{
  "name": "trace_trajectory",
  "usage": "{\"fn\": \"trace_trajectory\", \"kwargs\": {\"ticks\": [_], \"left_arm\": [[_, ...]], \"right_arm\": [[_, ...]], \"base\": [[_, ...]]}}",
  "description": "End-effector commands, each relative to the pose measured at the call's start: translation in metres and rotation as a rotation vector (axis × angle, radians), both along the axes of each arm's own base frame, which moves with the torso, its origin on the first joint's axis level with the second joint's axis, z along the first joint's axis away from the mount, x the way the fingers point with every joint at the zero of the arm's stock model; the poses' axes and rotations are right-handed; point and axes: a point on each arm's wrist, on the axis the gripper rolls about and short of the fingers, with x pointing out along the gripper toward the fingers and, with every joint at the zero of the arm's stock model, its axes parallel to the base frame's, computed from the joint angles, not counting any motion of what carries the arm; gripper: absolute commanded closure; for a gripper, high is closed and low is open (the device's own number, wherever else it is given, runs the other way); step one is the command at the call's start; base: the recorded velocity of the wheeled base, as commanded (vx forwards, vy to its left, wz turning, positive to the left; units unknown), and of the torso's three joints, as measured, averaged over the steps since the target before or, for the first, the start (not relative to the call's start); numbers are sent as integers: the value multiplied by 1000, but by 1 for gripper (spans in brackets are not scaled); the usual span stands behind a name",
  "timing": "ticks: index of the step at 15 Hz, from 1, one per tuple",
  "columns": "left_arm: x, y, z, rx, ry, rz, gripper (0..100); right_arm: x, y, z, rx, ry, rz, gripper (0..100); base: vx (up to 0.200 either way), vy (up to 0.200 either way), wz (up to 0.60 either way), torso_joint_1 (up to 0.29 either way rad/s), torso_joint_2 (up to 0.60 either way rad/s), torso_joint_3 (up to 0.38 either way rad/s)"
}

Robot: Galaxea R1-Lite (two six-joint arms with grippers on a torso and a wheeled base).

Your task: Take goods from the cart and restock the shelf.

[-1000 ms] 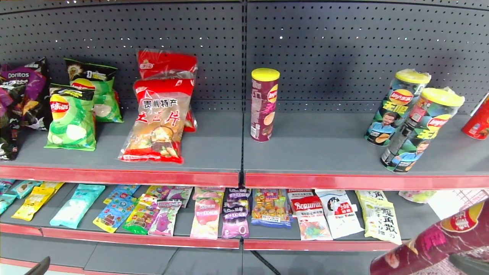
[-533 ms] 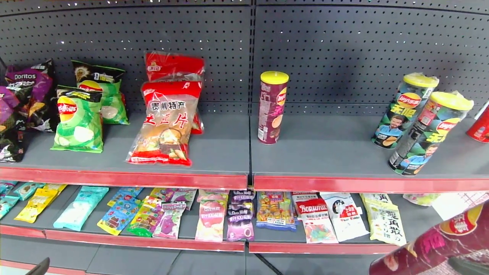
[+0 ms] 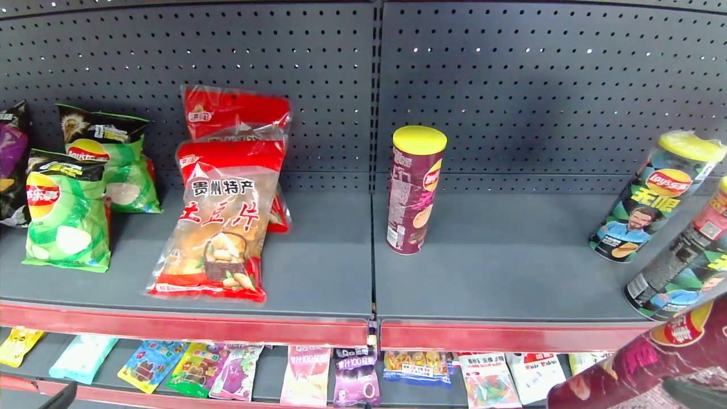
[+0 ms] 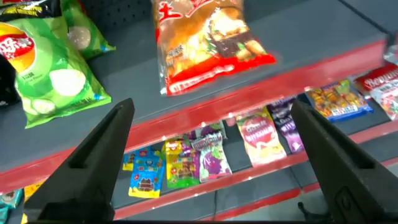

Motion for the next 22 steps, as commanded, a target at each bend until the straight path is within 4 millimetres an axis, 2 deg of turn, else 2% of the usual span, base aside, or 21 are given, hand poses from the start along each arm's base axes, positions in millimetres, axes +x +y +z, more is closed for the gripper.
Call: {"fn": "trace_trajectory", "kwargs": {"ticks": [1, 6, 10, 13, 14, 15, 16, 18, 20, 22], "left_arm": [[1, 0, 0, 1, 4, 0, 0], [1, 0, 0, 2, 7, -1, 0], [12, -6, 4, 44, 42, -54, 0], [56, -25, 44, -8, 85, -218, 0], [88, -41, 58, -32, 98, -320, 0], [113, -59, 64, -49, 100, -412, 0], [139, -81, 65, -80, 101, -465, 0], [176, -121, 62, -129, 98, -522, 0], [202, -151, 55, -131, 124, -556, 0], [215, -173, 55, -131, 129, -582, 0]], "right_arm": [[2, 1, 0, -4, 8, 2, 100], [3, 1, -1, -8, 15, -2, 100], [3, 1, -1, -7, 13, -5, 100], [2, 1, 0, -4, 6, -7, 100], [2, 1, 0, -5, 6, -10, 100], [2, 0, 0, -5, 4, -13, 100], [1, 0, -1, -6, 7, -14, 100], [1, 0, -1, -4, 1, -17, 100], [1, 0, 0, -4, -2, -22, 100], [1, -1, 1, -6, -4, -34, 100]], "base": [[0, 0, 0, 0, 0, 0], [0, 0, 0, 0, 0, 0], [0, 0, 0, 0, 0, 0], [0, 0, 0, 0, 0, 0], [0, 0, 0, 0, 0, 0], [0, 0, 0, 0, 0, 0], [0, 0, 0, 0, 0, 0], [0, 0, 0, 0, 0, 0], [0, 0, 0, 0, 0, 0], [0, 0, 0, 0, 0, 0]]}}
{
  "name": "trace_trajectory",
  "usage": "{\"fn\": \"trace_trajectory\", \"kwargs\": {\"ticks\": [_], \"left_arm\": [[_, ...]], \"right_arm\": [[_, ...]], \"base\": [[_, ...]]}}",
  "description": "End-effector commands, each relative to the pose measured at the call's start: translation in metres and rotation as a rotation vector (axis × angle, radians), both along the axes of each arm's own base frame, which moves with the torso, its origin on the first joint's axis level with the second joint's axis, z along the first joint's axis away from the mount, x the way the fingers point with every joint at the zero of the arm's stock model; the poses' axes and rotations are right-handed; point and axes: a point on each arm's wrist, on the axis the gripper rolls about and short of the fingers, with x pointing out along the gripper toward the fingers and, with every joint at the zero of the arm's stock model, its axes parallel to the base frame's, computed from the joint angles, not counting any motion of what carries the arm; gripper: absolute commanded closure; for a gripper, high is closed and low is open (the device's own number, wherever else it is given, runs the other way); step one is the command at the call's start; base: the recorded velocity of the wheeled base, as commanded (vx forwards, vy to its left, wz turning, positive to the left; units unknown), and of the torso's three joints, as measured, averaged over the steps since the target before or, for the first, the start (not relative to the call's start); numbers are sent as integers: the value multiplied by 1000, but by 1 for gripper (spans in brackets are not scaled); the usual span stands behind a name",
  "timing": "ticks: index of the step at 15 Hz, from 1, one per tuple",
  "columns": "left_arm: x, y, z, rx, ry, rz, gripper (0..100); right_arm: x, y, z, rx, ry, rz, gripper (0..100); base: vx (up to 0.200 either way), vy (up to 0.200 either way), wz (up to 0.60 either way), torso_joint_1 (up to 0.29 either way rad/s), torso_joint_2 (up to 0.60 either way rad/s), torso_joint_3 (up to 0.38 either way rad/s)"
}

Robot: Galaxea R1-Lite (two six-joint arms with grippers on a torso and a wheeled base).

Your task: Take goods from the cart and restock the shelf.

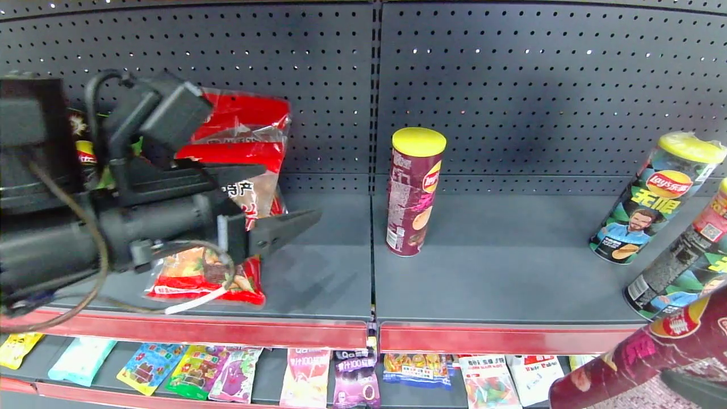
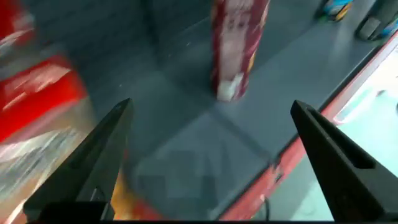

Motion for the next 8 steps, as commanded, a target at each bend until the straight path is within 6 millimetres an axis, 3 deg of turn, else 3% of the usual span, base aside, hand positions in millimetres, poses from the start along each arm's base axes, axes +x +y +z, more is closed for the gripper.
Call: {"fn": "trace_trajectory", "kwargs": {"ticks": [1, 8], "left_arm": [[43, -60, -19, 16, 61, -63, 0], [81, -104, -23, -5, 10, -31, 0]], "right_arm": [[0, 0, 0, -1, 0, -3, 100], [0, 0, 1, 0, -3, -4, 100]], "base": [[0, 0, 0, 0, 0, 0], [0, 0, 0, 0, 0, 0]]}}
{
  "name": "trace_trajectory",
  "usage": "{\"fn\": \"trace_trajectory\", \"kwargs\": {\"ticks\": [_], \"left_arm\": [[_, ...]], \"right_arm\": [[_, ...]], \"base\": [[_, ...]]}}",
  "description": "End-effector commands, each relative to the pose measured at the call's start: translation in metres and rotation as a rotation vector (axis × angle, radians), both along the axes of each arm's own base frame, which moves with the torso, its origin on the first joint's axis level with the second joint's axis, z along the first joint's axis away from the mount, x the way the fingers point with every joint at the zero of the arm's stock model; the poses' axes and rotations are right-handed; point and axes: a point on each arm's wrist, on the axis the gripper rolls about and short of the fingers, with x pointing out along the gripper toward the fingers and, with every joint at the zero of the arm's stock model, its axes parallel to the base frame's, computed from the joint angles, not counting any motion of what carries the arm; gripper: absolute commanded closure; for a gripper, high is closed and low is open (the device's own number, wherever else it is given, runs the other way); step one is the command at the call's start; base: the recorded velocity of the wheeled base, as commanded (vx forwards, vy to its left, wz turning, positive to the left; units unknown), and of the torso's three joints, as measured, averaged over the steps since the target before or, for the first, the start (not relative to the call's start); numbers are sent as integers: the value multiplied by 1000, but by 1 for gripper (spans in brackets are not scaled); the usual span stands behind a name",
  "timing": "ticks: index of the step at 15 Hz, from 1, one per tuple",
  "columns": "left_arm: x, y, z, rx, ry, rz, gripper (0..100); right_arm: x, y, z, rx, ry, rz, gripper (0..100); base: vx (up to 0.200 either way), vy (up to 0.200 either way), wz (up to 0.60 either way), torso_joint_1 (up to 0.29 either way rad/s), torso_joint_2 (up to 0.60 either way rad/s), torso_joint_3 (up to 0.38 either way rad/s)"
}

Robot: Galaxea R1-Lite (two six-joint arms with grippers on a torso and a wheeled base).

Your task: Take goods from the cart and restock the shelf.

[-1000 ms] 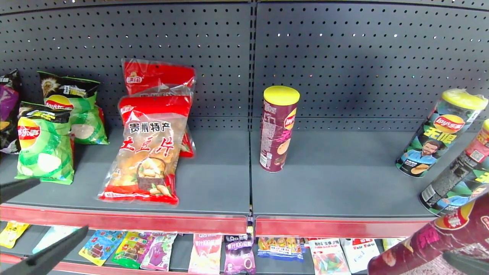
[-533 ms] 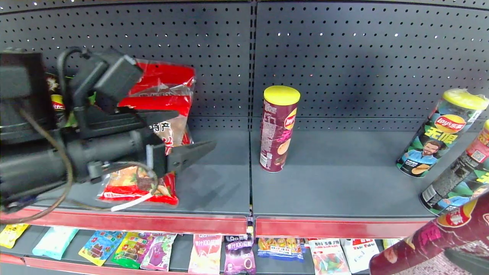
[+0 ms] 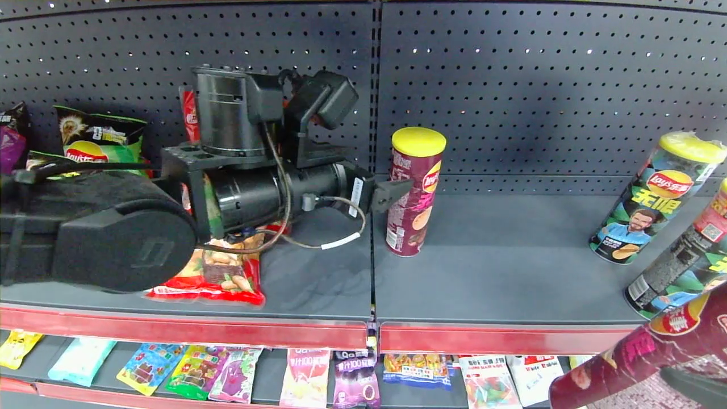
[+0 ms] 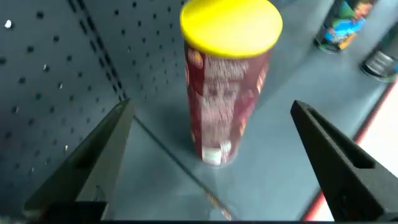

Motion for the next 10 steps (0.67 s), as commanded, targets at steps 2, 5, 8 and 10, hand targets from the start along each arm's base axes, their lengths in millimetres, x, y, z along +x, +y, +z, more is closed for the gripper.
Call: {"fn": "trace_trajectory", "kwargs": {"ticks": [2, 5, 8, 10], "left_arm": [[14, -26, -11, 8, 2, -3, 0], [23, -36, -14, 8, -3, 9, 0], [33, -43, -18, 9, -11, 37, 0], [39, -49, -18, 5, -22, 63, 0]], "right_arm": [[0, 0, 0, -1, 1, 1, 100], [1, 0, 0, -1, 2, 1, 100], [0, 0, 0, 0, -1, 1, 100], [0, 0, 0, 0, -1, 1, 100]], "base": [[0, 0, 0, 0, 0, 0], [0, 0, 0, 0, 0, 0], [0, 0, 0, 0, 0, 0], [0, 0, 0, 0, 0, 0]]}}
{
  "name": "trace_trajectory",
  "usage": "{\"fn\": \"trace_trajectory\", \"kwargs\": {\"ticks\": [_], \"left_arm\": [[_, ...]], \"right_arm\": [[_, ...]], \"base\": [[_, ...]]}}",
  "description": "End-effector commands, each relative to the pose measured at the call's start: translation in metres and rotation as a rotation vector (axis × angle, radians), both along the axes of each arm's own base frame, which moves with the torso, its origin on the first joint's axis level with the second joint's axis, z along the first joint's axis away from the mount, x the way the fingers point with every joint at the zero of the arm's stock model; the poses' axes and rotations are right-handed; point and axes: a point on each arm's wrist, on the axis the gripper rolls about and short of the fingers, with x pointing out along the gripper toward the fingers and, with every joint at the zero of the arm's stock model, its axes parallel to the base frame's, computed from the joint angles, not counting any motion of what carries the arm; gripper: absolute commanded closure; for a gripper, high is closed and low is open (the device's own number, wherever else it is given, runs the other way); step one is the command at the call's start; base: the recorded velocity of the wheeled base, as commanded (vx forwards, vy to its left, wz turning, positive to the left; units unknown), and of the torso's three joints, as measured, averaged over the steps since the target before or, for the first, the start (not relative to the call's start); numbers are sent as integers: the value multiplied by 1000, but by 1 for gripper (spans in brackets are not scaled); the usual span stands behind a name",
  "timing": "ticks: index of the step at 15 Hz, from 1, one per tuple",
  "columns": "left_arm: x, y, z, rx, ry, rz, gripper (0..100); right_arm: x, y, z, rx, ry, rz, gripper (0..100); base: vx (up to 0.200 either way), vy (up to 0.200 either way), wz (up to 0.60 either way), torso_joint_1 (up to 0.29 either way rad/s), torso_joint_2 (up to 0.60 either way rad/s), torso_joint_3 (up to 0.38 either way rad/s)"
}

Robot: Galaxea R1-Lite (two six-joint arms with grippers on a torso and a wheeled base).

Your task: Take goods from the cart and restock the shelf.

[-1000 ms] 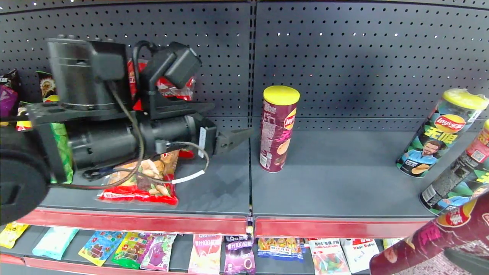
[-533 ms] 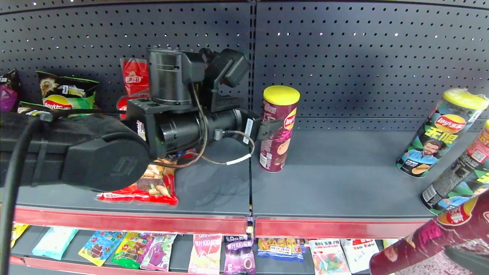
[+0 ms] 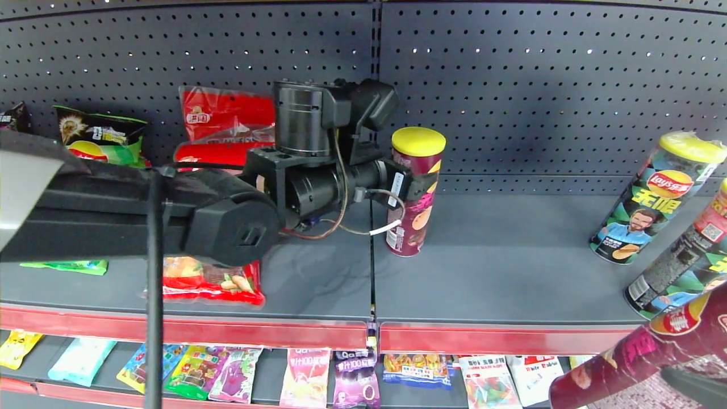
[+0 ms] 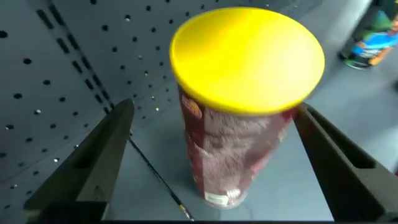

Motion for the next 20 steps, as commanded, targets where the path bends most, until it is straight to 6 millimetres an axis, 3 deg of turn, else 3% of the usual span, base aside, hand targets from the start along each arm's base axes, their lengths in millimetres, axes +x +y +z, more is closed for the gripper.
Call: {"fn": "trace_trajectory", "kwargs": {"ticks": [1, 11, 12, 17, 20], "left_arm": [[7, -10, -6, 3, 2, 4, 0], [20, -37, -14, -5, -21, 35, 0], [19, -41, -15, -5, -24, 44, 100], [18, -41, -14, -9, -25, 37, 100], [13, -38, -2, -33, -40, 4, 100]], "right_arm": [[-1, 0, 0, 0, -1, 1, 100], [-1, 0, 0, 2, -2, -1, 100], [-1, 0, 0, 2, -3, -1, 100], [-1, -1, 0, 5, -3, -3, 100], [-1, -1, 0, 5, -3, -3, 100]], "base": [[0, 0, 0, 0, 0, 0], [0, 0, 0, 0, 0, 0], [0, 0, 0, 0, 0, 0], [0, 0, 0, 0, 0, 0], [0, 0, 0, 0, 0, 0]]}}
